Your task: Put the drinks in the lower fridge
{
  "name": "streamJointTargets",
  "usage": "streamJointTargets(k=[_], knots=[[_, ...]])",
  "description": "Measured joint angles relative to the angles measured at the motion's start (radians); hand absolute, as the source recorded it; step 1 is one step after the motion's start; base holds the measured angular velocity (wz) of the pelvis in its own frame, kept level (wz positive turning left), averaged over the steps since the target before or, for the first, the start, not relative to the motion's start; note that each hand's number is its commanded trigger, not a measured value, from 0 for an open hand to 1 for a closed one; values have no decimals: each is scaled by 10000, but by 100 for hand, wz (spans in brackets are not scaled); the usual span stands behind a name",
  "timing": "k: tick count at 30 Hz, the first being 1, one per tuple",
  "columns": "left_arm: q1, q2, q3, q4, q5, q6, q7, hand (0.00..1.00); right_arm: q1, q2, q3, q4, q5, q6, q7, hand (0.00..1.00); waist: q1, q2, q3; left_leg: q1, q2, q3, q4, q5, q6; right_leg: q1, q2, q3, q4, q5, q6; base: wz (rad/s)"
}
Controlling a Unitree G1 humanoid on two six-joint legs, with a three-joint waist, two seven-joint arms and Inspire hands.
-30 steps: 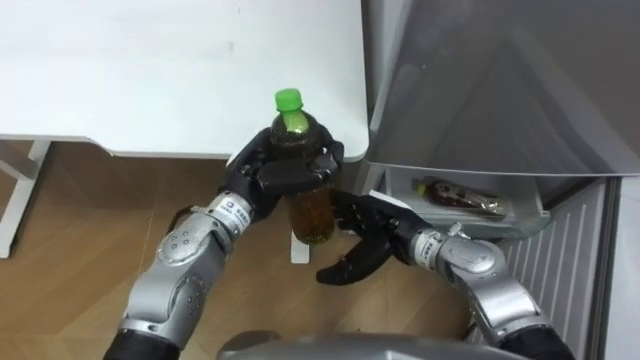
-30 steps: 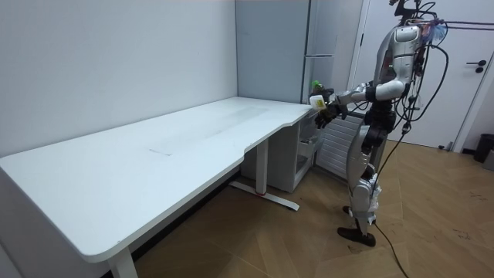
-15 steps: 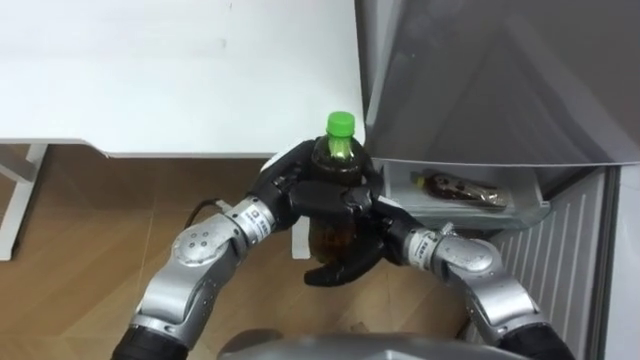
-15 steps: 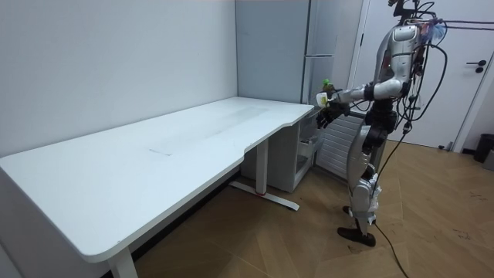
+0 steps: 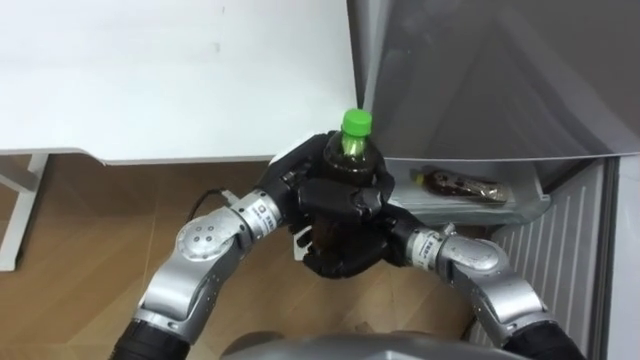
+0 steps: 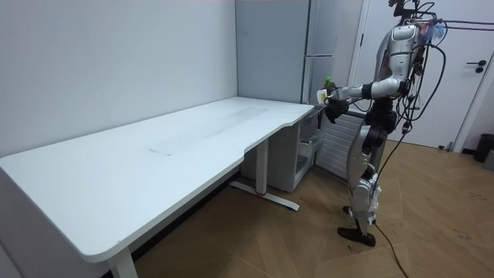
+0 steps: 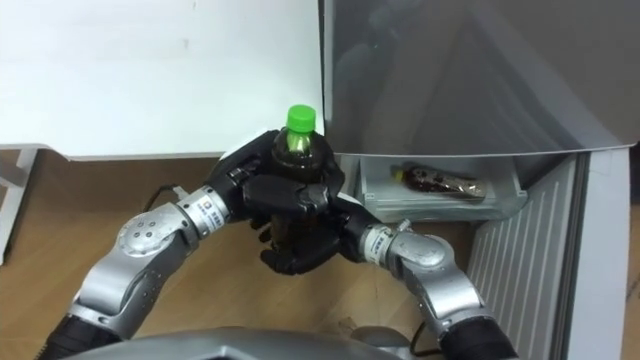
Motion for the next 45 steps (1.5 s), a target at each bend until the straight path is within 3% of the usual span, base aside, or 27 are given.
streamJointTargets(k=[2, 3, 5, 6, 24, 33, 42, 45], knots=[[0, 2, -12, 0, -11, 0, -2, 100, -1, -39, 50, 0, 7, -5, 5, 100, 4, 12, 8, -12, -1, -1, -7, 0, 0, -11, 1, 2, 2, 0, 0, 0], [0, -6, -30, 0, -23, 0, -7, 91, 0, -72, 56, 0, 31, -5, 0, 100, 1, 23, 18, -12, -2, 1, -27, 0, 0, -13, 1, 5, 0, 0, 0, 0], [0, -27, -59, 0, -22, 0, -14, 44, 0, -94, 64, 0, 31, -5, -7, 100, 6, 24, 19, 11, -8, 5, -83, 2, 0, -12, -1, 9, -3, 0, 0, 0], [1, -29, -59, 0, -21, 0, -14, 0, 0, -98, 65, 1, 32, -5, -6, 100, 5, 24, 19, 18, -13, 12, -89, 2, 1, -12, 1, 17, -6, 0, 0, 0], [0, 45, -25, 0, -24, -68, 28, 0, 0, -186, 161, 221, 32, -100, -15, 100, 17, -20, 35, 49, -35, 132, -111, 4, 2, -35, 2, 53, -85, -3, 5, -1], [-5, 80, 78, -406, -23, -308, 32, 0, 0, -208, 263, 227, 310, -216, -29, 100, 40, -28, 32, 53, 6, 133, 3, 3, 2, -56, -6, 112, -33, -2, 4, 0], [-89, 102, 500, -1903, -42, -895, 32, 0, 34, -318, 244, 304, 318, -231, -10, 100, 55, 62, 58, 237, -3, -3, -105, -3, 2, 150, 8, 134, 18, 2, 2, 0], [-88, 90, 612, -2735, -246, -1318, 81, 0, 98, -405, 186, 311, 272, -211, -6, 100, 49, 145, 32, 246, -33, -7, -102, 6, 3, 152, 3, 133, 7, 0, 4, 0]])
